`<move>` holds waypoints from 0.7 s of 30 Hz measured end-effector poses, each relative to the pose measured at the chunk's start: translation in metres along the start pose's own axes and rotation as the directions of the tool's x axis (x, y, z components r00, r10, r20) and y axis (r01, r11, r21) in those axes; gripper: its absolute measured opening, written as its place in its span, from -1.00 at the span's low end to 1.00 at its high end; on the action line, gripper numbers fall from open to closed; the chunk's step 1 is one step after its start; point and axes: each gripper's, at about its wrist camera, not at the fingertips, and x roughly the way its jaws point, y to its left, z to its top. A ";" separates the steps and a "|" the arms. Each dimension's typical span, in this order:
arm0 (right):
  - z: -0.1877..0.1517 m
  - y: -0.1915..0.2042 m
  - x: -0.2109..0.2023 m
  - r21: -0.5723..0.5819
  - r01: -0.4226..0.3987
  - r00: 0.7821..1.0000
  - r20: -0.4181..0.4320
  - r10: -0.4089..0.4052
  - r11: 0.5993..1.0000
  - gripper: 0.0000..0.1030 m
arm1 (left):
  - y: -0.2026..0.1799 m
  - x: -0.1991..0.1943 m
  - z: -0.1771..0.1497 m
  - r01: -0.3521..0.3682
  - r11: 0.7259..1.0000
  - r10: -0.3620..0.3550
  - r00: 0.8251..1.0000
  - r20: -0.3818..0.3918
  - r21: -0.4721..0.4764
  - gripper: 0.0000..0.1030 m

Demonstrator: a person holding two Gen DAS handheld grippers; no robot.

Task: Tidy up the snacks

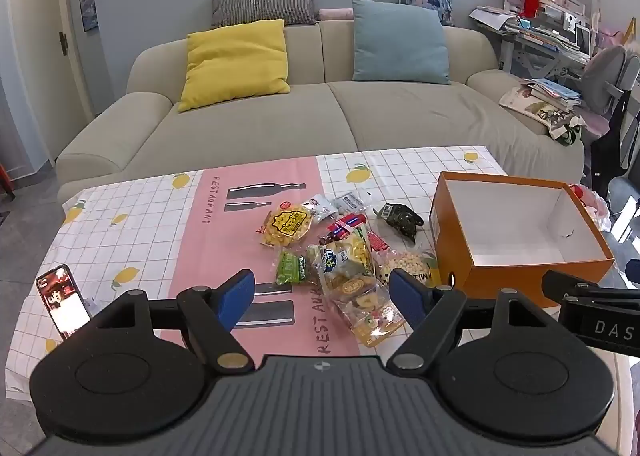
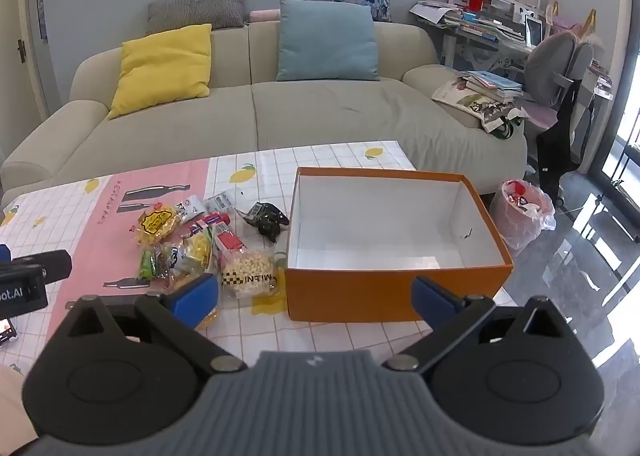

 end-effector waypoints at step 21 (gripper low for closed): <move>0.000 0.000 0.004 0.008 0.001 1.000 -0.024 -0.001 1.000 0.94 | -0.002 0.000 -0.002 -0.001 1.000 0.001 1.000 -0.003 -0.001 0.74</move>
